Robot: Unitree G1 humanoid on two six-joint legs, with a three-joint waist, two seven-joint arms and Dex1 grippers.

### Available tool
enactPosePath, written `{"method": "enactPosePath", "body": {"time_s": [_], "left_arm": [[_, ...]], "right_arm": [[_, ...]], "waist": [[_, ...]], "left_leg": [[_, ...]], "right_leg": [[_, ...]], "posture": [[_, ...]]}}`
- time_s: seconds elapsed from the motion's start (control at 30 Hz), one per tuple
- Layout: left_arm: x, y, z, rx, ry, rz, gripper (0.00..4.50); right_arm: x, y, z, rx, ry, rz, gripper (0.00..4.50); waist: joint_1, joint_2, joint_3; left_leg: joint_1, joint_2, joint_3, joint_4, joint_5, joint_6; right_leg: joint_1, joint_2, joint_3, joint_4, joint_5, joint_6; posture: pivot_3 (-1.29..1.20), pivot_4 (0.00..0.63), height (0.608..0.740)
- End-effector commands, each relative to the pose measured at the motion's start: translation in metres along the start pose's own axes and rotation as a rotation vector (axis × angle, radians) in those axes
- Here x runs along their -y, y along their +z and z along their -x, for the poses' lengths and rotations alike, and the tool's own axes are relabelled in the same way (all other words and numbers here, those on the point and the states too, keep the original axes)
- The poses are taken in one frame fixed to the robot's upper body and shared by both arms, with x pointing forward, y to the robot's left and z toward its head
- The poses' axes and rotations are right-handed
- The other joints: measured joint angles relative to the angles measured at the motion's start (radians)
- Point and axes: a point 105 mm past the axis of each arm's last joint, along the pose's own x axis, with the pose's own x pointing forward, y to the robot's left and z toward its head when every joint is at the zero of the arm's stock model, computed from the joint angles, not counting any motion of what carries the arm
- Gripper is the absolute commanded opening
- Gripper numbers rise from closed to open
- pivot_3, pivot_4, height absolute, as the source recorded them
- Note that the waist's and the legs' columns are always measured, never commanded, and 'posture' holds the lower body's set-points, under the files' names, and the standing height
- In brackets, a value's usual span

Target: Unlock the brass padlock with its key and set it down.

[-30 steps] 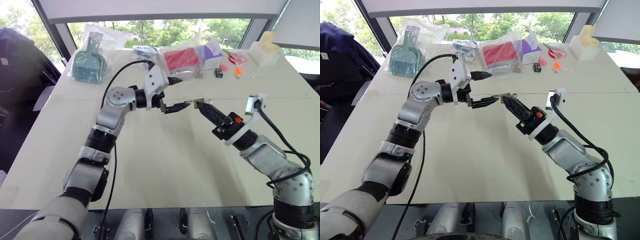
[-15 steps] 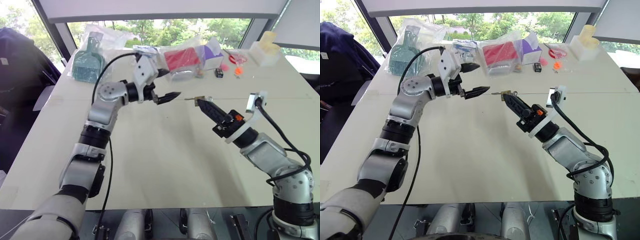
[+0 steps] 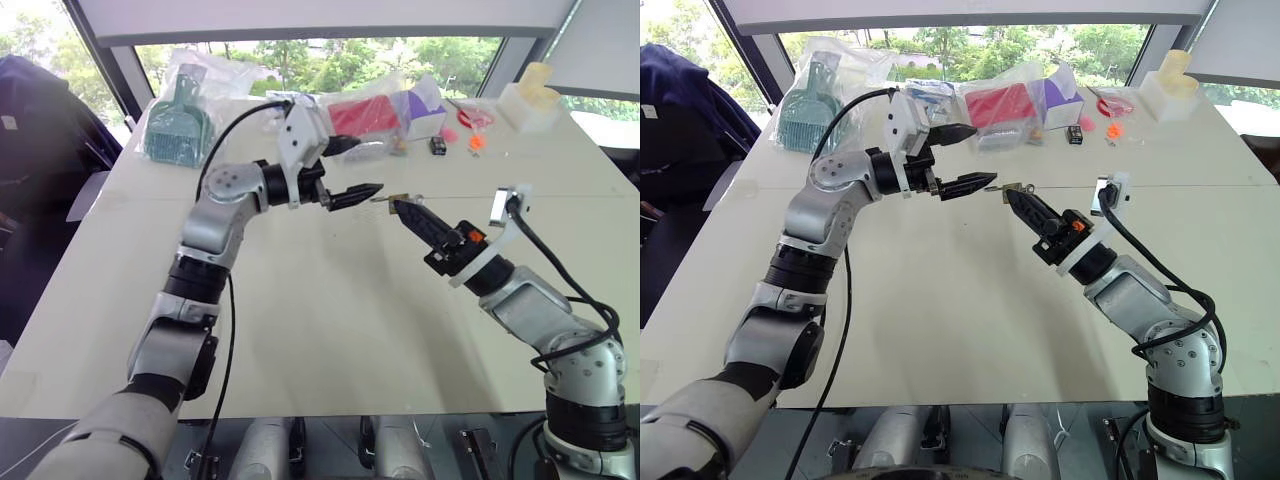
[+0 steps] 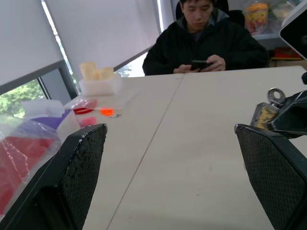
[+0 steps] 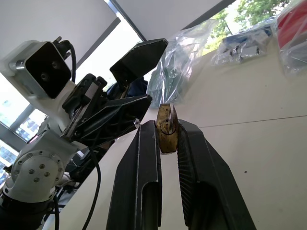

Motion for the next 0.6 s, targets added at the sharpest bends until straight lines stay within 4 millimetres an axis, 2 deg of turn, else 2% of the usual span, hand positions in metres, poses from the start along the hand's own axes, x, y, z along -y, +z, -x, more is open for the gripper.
{"method": "enactPosePath", "body": {"time_s": [0.03, 0.3, 0.6], "left_arm": [[0.008, 0.009, 0.003, 0.018, -0.040, -0.025, 4.45], [0.017, 0.001, 0.006, -0.010, -0.072, -0.013, 4.45], [0.012, -0.003, -0.005, -0.027, -0.058, -0.048, 4.45]], "right_arm": [[-0.010, 0.009, -0.001, 0.039, 0.040, 0.020, 0.00], [-0.011, 0.010, -0.003, 0.042, 0.046, 0.021, 0.00], [-0.017, 0.007, -0.003, 0.027, 0.064, 0.016, 0.00]], "waist": [[0.000, 0.000, 0.000], [0.001, 0.000, 0.000], [0.001, 0.000, 0.000]], "left_leg": [[0.000, 0.000, 0.000, 0.000, 0.000, 0.000], [0.000, 0.000, 0.000, 0.000, 0.000, -0.001], [0.000, 0.000, 0.000, 0.000, 0.000, 0.000]], "right_leg": [[0.000, 0.000, 0.000, 0.000, 0.000, 0.000], [0.000, 0.000, 0.000, 0.000, 0.000, 0.000], [0.000, 0.000, 0.000, 0.000, 0.000, 0.000]], "posture": [[0.00, 0.150, 0.735], [0.00, 0.150, 0.735], [0.00, 0.150, 0.735]]}}
